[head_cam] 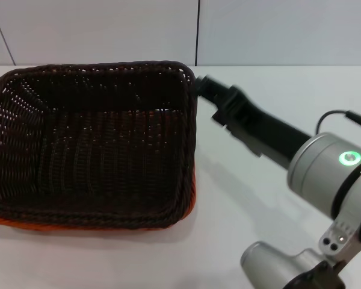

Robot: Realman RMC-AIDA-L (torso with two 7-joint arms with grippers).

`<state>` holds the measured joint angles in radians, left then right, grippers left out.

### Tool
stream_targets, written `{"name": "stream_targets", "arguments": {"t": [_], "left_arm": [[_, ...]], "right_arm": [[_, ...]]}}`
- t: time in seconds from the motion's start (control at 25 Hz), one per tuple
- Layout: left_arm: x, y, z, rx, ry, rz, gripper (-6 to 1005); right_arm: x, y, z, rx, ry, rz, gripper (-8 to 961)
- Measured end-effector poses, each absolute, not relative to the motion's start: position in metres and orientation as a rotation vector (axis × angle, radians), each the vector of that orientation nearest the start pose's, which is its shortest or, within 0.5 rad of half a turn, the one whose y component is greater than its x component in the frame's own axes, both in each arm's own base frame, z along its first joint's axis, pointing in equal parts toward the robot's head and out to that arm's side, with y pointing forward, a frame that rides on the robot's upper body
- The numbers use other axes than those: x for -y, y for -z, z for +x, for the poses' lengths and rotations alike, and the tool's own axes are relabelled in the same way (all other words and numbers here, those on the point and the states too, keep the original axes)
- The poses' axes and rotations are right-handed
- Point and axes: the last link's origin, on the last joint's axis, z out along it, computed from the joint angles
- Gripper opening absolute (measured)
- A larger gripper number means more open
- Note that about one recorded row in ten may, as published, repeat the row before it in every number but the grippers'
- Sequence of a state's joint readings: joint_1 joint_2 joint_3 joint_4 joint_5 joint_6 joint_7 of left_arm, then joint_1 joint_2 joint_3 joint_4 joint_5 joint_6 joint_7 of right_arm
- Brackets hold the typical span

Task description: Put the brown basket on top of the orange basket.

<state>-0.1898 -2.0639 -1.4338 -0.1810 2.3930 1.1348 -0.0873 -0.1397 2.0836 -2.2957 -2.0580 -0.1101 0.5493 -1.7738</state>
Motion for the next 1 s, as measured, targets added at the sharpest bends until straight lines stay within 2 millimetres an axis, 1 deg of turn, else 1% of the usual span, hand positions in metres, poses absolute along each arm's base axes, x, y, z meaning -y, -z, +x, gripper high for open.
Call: {"name": "stream_targets", "arguments": {"t": [0.08,0.12,0.16,0.2,0.24,0.28,0.32,0.36,0.44,0.48,0.52,0.64,0.68,0.72,0.76,0.8,0.84,0.88,0.92,1.0], "left_arm": [[-0.242,-0.062,-0.439,0.742,0.452,-1.027,788],[-0.242,-0.062,-0.439,0.742,0.452,-1.027,788],[-0.243,-0.062,-0.439,0.742,0.453,-1.027,788],[-0.243,-0.062,-0.439,0.742,0.454,-1.028,788],[-0.244,-0.062,-0.439,0.742,0.454,-1.028,788],[-0.244,-0.062,-0.438,0.741,0.459,-1.027,788],[-0.244,-0.062,-0.438,0.741,0.459,-1.027,788],[-0.244,-0.062,-0.437,0.74,0.463,-1.026,788],[-0.245,-0.063,-0.437,0.738,0.472,-1.022,788],[-0.245,-0.063,-0.436,0.737,0.477,-1.02,788],[-0.245,-0.063,-0.436,0.737,0.477,-1.02,788],[-0.248,-0.063,-0.435,0.735,0.484,-1.019,788],[-0.25,-0.063,-0.433,0.732,0.488,-1.02,788],[-0.25,-0.063,-0.433,0.732,0.488,-1.02,788],[-0.251,-0.064,-0.433,0.729,0.491,-1.021,788],[-0.251,-0.064,-0.433,0.729,0.491,-1.021,788],[-0.252,-0.064,-0.432,0.725,0.494,-1.021,788],[-0.252,-0.065,-0.43,0.715,0.502,-1.019,788],[-0.252,-0.065,-0.43,0.715,0.502,-1.019,788],[-0.253,-0.067,-0.429,0.702,0.511,-1.017,788]], "right_arm": [[-0.25,0.013,0.073,1.413,0.605,-1.619,662],[-0.25,0.013,0.073,1.413,0.605,-1.619,662],[-0.255,0.004,0.07,1.338,0.546,-1.588,662],[-0.255,0.004,0.07,1.338,0.546,-1.588,662],[-0.26,-0.002,0.069,1.291,0.504,-1.567,662],[-0.268,-0.015,0.068,1.188,0.401,-1.527,662],[-0.268,-0.015,0.068,1.188,0.401,-1.527,662],[-0.272,-0.023,0.067,1.124,0.33,-1.507,663],[-0.28,-0.038,0.071,1.003,0.203,-1.48,663],[-0.285,-0.051,0.078,0.898,0.076,-1.458,663],[-0.285,-0.051,0.078,0.898,0.076,-1.458,663],[-0.292,-0.066,0.099,0.732,-0.124,-1.439,661],[-0.293,-0.073,0.115,0.623,-0.277,-1.403,661],[-0.293,-0.073,0.115,0.623,-0.277,-1.403,661],[-0.29,-0.079,0.136,0.53,-0.423,-1.316,661],[-0.29,-0.079,0.136,0.53,-0.423,-1.316,661],[-0.288,-0.081,0.146,0.491,-0.477,-1.264,661],[-0.286,-0.084,0.176,0.377,-0.573,-1.16,661],[-0.286,-0.084,0.176,0.377,-0.573,-1.16,661],[-0.283,-0.084,0.208,0.254,-0.662,-1.089,661]]}}
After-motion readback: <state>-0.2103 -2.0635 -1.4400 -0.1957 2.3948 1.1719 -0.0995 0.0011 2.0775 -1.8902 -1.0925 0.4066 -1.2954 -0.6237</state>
